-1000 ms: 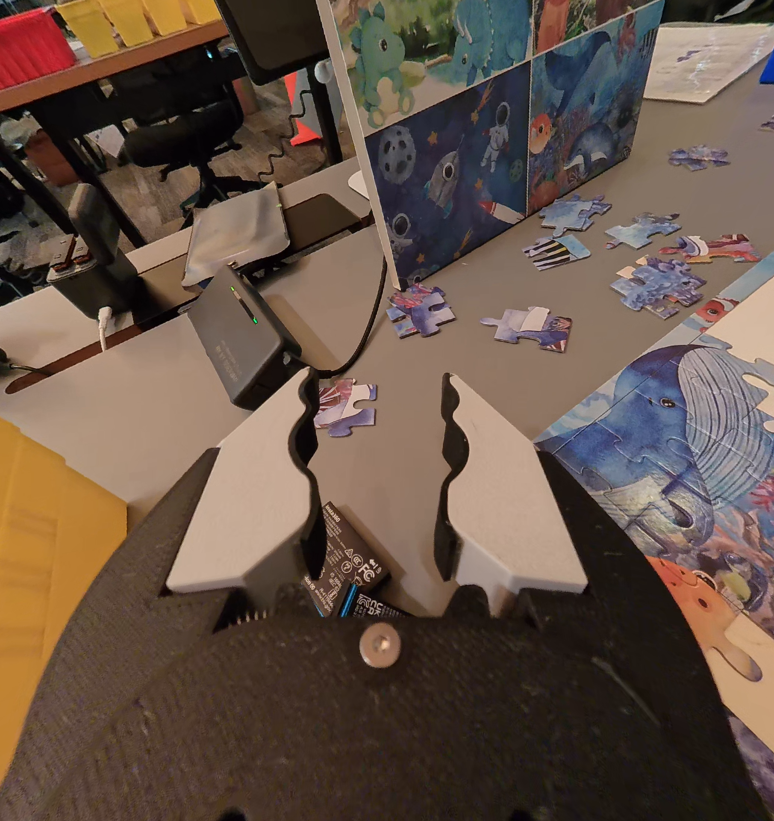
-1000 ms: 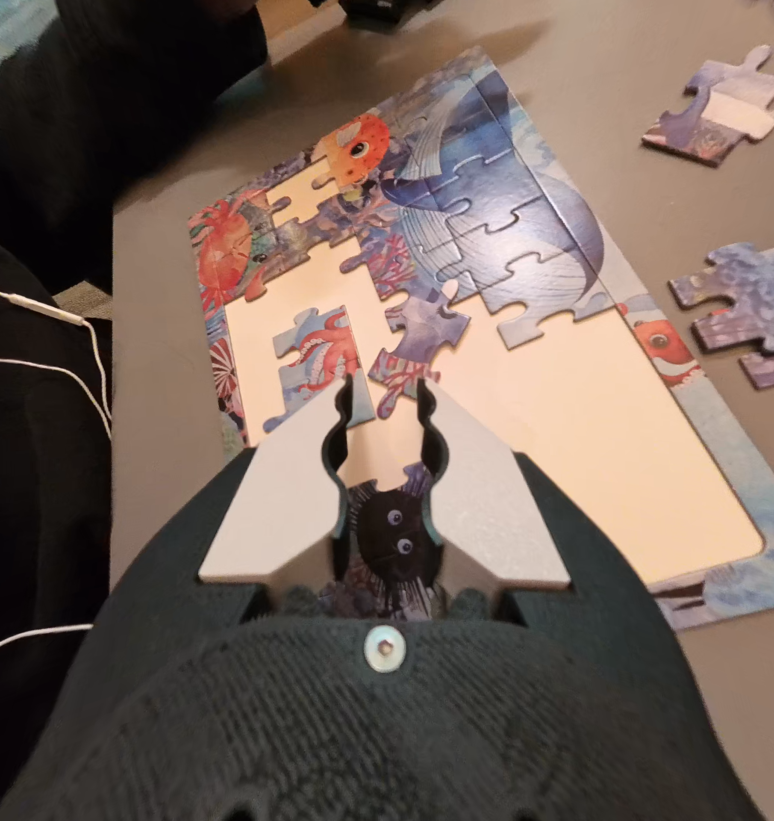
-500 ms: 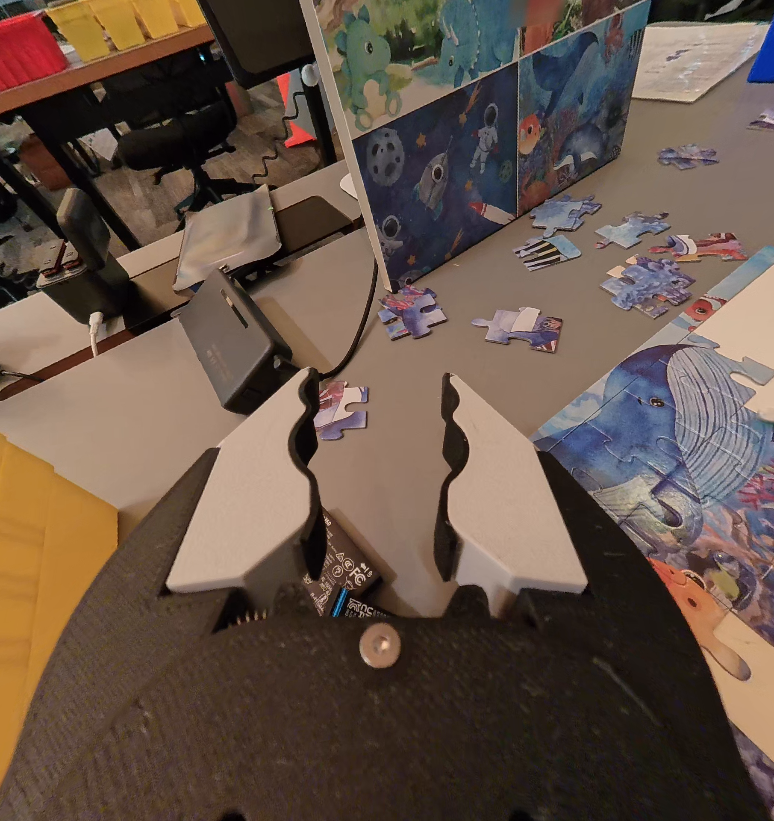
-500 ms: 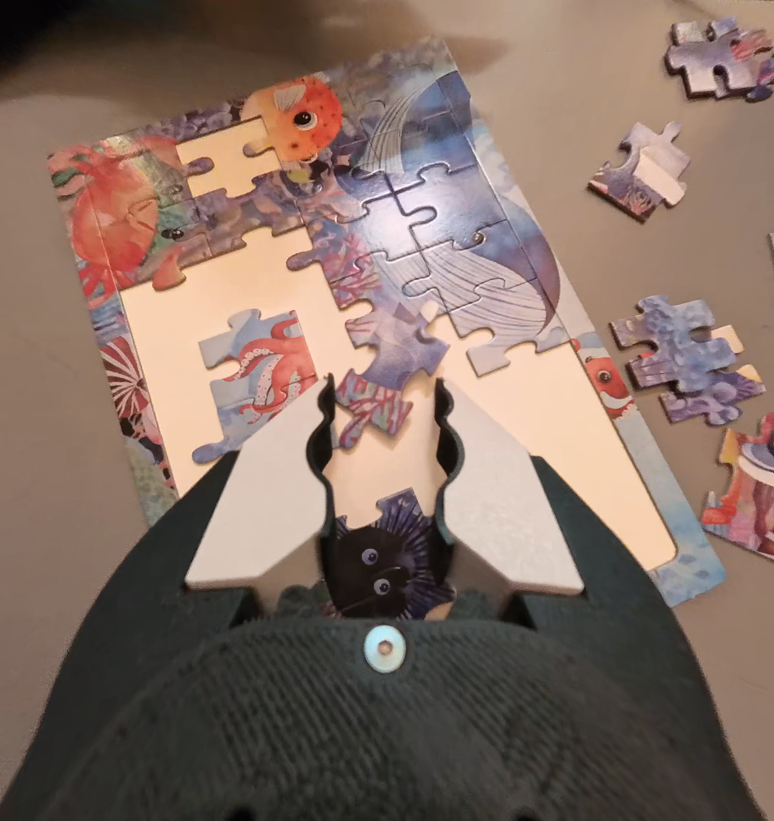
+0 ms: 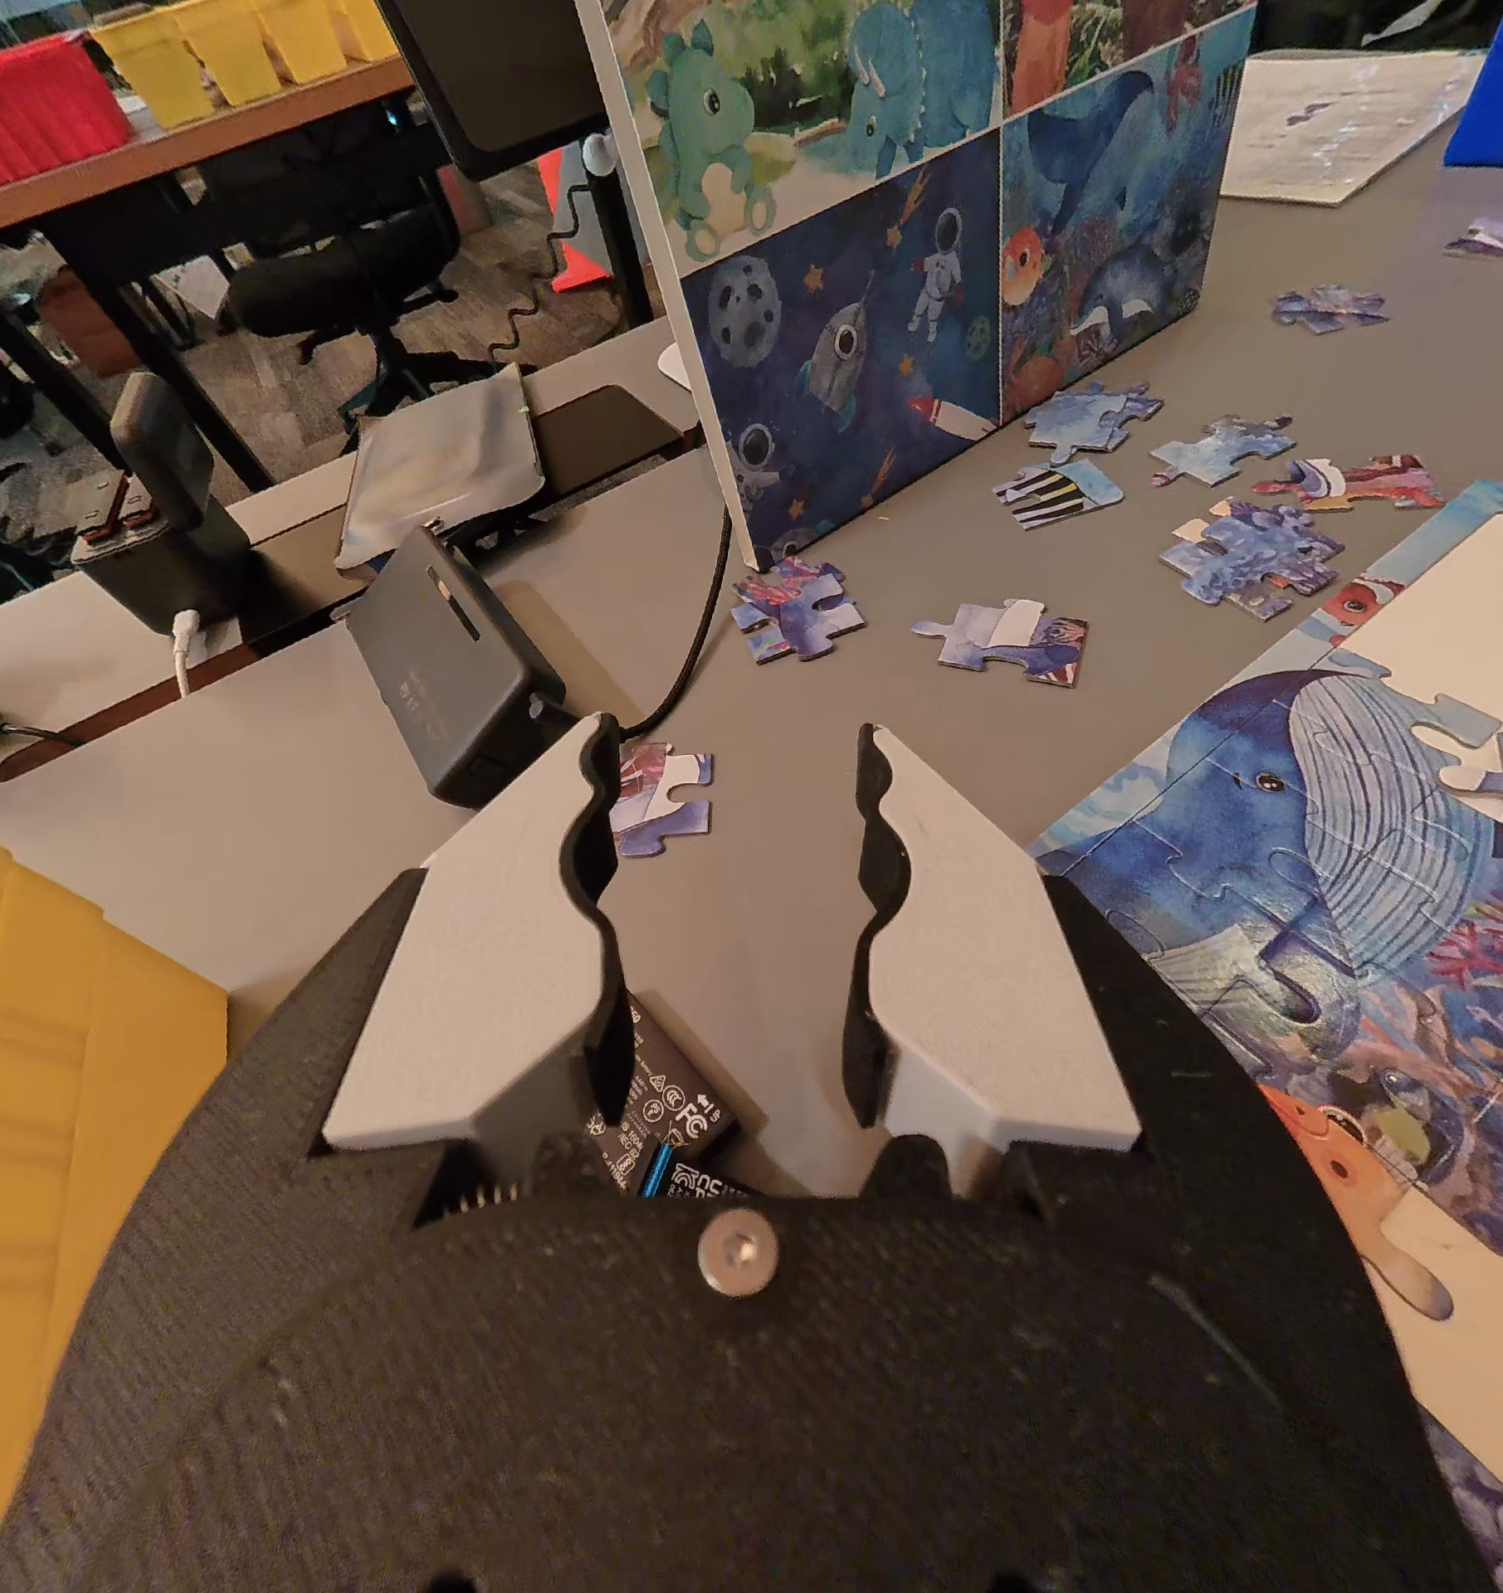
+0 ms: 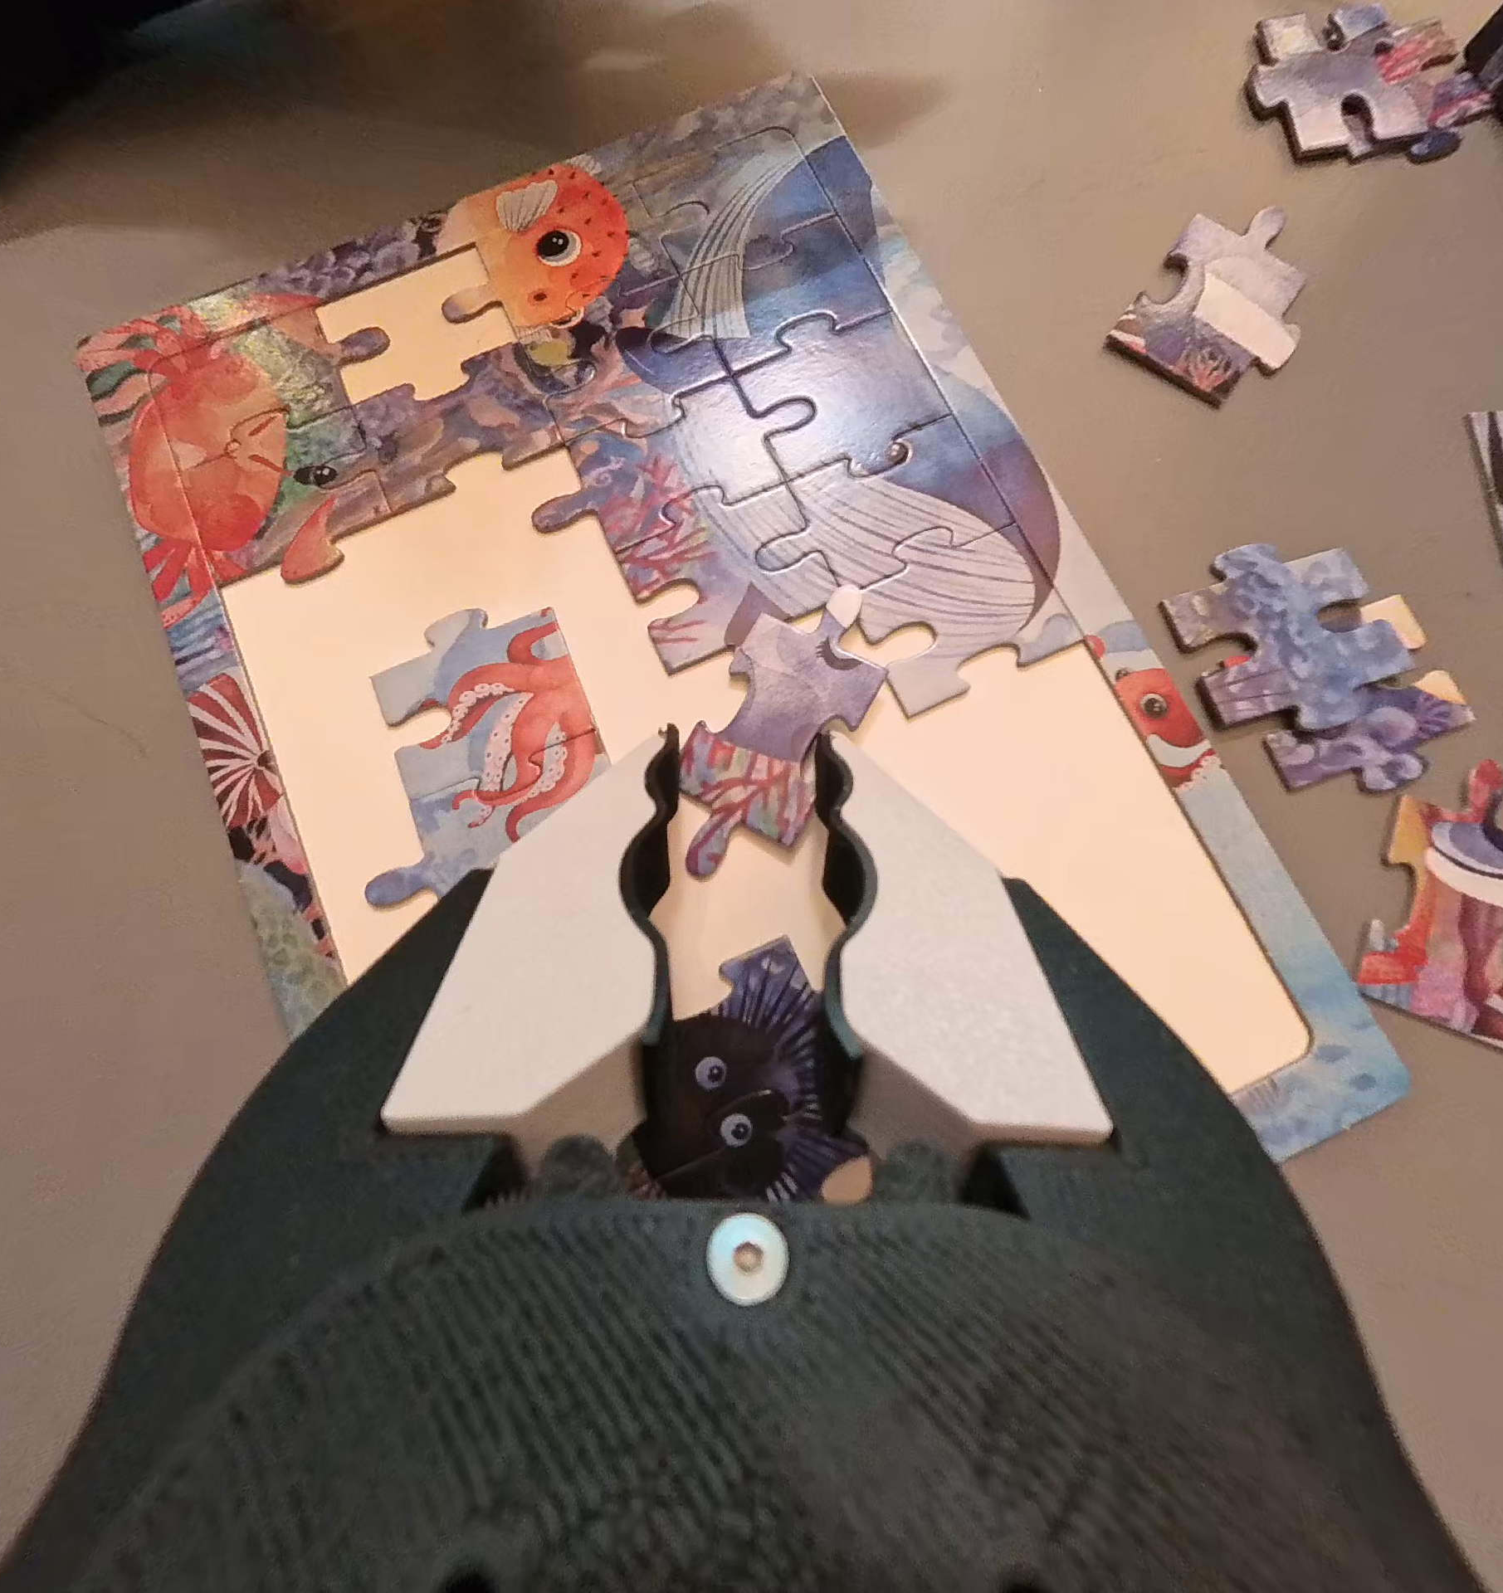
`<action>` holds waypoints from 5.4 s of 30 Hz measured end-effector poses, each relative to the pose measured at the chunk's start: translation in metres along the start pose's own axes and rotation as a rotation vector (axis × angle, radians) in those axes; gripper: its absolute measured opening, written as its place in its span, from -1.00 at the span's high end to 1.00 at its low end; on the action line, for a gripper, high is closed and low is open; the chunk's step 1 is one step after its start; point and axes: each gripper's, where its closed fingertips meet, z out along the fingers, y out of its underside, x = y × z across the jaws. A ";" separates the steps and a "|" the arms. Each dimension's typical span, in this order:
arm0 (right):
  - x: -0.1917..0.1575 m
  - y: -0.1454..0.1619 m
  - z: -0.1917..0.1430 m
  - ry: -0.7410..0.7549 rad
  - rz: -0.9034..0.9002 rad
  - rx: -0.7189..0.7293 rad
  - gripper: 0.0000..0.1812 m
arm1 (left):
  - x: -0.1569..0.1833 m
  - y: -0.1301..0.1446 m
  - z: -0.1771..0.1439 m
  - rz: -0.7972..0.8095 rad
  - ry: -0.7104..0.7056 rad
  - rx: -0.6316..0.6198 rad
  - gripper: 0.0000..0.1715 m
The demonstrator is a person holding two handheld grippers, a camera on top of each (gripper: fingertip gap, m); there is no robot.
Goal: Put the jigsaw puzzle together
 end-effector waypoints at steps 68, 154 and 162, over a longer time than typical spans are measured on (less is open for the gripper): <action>0.002 0.000 -0.002 -0.004 0.015 0.019 0.58 | 0.004 0.003 0.002 0.025 0.006 -0.021 0.39; 0.061 -0.026 -0.088 -0.107 0.375 0.488 1.00 | 0.009 0.005 0.004 0.069 0.008 -0.035 0.39; 0.057 -0.027 -0.085 -0.123 0.371 0.482 1.00 | 0.027 -0.008 0.000 -0.081 0.167 0.041 0.37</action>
